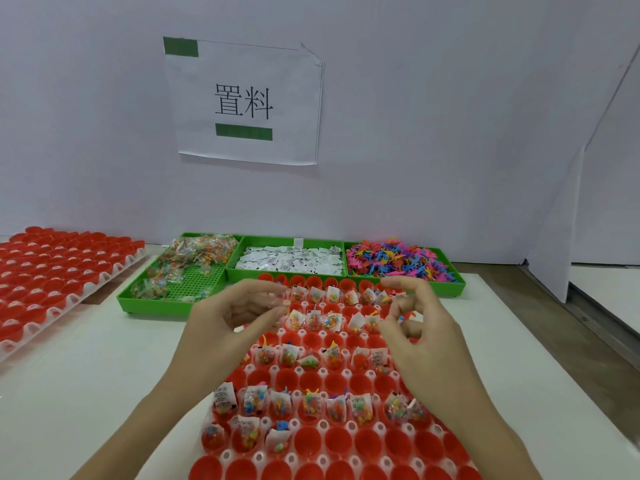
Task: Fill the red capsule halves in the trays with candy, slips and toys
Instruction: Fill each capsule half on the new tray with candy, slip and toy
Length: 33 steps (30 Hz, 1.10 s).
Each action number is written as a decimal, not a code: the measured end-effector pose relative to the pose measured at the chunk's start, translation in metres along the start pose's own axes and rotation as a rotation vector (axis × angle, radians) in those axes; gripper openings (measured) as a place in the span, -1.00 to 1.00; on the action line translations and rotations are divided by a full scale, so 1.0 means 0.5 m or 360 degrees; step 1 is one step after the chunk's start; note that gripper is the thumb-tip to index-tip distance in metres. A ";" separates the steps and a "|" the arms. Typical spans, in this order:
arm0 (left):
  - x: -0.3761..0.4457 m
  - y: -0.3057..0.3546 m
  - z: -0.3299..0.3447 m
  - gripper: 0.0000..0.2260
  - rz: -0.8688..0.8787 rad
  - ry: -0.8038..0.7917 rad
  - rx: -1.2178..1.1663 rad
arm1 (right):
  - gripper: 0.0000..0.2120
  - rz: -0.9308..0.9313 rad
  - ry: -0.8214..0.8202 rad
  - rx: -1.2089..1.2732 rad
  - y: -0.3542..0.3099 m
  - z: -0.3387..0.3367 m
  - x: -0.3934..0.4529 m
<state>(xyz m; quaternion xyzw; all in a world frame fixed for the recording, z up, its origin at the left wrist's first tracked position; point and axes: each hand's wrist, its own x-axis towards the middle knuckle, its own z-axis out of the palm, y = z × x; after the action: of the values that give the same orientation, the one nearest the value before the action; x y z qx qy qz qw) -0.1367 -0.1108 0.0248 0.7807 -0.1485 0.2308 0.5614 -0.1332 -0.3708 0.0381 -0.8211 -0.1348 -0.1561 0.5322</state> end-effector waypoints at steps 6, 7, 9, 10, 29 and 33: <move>-0.004 -0.005 -0.023 -0.79 -0.0031 -0.0037 -0.0065 | -0.74 0.0063 -0.0082 -0.0004 0.001 0.001 0.002; -0.004 -0.007 -0.024 -0.80 -0.0027 -0.0047 -0.0050 | -0.75 0.0076 -0.0098 -0.0053 -0.002 0.001 0.004; -0.004 -0.008 -0.023 -0.80 -0.0003 -0.0073 -0.0003 | -0.76 0.0114 -0.0153 -0.0208 -0.007 0.005 0.021; -0.004 -0.009 -0.022 -0.80 0.0015 -0.0079 0.0023 | -0.77 0.0122 -0.0201 -0.0314 -0.010 0.009 0.035; 0.009 -0.002 -0.046 -0.84 -0.0305 -0.0065 -0.0389 | -0.70 -0.0116 -0.0841 -0.1293 0.094 0.174 0.406; 0.008 -0.002 -0.045 -0.84 -0.0311 -0.0082 -0.0388 | -0.69 -0.0171 -0.0832 -0.1416 0.107 0.180 0.416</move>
<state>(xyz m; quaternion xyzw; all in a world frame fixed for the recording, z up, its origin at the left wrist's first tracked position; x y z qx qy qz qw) -0.1370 -0.0889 0.0320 0.7232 -0.1132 0.1353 0.6677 0.0882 -0.2981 0.0418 -0.9714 -0.2257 -0.0149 0.0715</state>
